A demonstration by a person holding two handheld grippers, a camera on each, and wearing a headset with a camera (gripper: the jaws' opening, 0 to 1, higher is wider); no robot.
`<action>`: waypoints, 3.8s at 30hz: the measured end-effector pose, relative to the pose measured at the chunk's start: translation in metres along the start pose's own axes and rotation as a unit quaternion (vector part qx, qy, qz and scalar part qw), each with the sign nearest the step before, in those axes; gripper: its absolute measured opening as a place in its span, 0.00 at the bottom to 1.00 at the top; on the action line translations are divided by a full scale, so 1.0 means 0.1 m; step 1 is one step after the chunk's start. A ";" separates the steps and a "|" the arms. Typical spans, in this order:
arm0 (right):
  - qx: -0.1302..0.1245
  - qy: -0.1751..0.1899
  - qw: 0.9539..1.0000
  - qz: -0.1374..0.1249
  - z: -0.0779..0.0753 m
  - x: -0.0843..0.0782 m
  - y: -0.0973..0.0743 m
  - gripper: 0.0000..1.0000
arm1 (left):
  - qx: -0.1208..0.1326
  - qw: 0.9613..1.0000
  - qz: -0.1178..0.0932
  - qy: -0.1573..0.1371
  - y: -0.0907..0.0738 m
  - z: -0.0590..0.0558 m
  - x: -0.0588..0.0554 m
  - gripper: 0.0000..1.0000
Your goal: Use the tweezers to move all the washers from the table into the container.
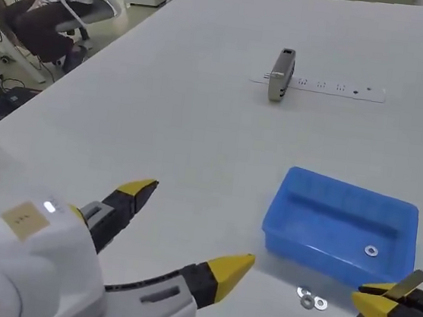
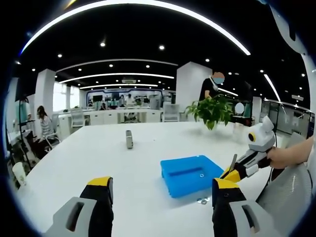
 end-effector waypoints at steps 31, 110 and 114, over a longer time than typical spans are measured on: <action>0.008 -0.004 1.000 0.022 0.01 -0.06 0.01 0.01 | 0.003 1.000 0.012 0.009 -0.01 0.01 -0.02 0.80; 0.023 -0.038 0.998 -0.034 0.08 0.37 -0.01 0.03 | -0.009 1.000 0.023 0.010 0.01 -0.01 -0.04 0.77; 0.021 -0.029 0.999 -0.034 0.03 0.39 -0.01 0.03 | -0.010 1.000 0.022 0.009 0.00 -0.01 -0.04 0.77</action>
Point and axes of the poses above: the centre of the closed fingertips' face, and the gripper's own axes: y roughly forward along the fingers, z roughly to its left, x roughly out of its top, the point moved 9 cm from there along -y, roughly backward along the fingers
